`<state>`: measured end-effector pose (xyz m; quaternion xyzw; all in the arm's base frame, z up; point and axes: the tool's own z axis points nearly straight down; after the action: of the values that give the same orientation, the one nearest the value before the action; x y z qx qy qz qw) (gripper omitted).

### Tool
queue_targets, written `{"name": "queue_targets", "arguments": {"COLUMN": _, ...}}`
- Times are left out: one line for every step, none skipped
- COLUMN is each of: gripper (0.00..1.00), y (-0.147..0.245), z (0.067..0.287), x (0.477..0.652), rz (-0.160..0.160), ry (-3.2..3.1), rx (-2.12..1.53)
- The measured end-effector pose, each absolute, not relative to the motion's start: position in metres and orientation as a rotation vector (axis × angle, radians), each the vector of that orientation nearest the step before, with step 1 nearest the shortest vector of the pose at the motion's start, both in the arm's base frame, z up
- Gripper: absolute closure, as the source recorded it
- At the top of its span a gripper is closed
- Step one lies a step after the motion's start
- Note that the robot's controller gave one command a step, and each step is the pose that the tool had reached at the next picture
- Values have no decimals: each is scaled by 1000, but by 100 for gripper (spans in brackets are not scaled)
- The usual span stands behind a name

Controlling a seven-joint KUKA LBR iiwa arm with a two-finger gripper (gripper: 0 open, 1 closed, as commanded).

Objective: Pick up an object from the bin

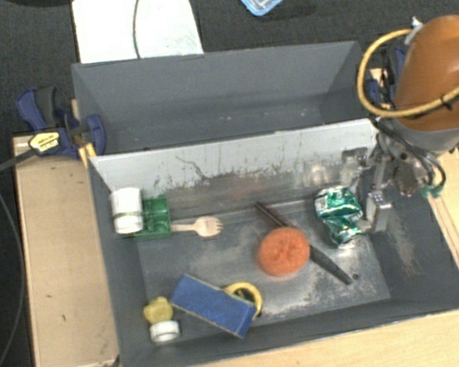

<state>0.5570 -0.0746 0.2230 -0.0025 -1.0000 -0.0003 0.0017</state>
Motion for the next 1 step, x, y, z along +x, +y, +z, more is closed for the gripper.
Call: {"name": "queue_targets", "arguments": {"gripper": 0, "y": -74, "z": 226, "x": 559, "rz": 1, "ry": -3145, "rx": -5}}
